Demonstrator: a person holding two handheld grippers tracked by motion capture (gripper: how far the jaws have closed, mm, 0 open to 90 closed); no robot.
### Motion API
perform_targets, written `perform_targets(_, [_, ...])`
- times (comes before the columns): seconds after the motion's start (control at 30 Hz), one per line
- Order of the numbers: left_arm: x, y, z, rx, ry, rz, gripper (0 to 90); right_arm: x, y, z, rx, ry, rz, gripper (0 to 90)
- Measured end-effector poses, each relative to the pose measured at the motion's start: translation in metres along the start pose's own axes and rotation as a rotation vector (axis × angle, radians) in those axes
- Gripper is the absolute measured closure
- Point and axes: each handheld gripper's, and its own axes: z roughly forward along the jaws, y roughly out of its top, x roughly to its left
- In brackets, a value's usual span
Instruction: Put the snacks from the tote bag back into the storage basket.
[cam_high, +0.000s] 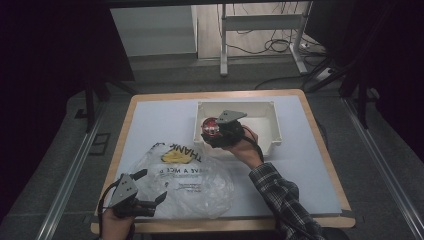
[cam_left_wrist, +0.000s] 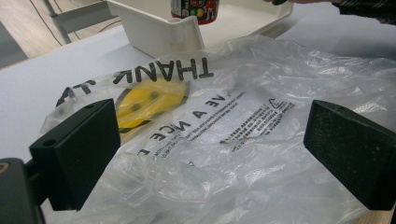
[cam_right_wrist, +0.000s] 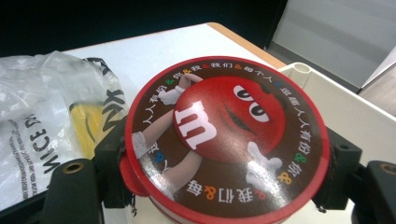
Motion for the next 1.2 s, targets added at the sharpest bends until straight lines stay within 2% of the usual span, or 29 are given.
perform_targets(0.77, [0.001,0.0,-0.001,-0.004,0.001,-0.005,3.7,-0.006,-0.01,0.029,0.064,0.025,-0.019,25.7])
perform_targets(1.0, [0.001,0.0,-0.001,-0.004,0.001,-0.005,3.7,-0.01,-0.01,0.03,0.07,0.042,-0.008,25.7])
perform_targets(1.2, [0.001,0.0,-0.001,-0.003,0.001,-0.004,3.7,-0.016,-0.01,0.033,0.089,0.089,0.025,25.6])
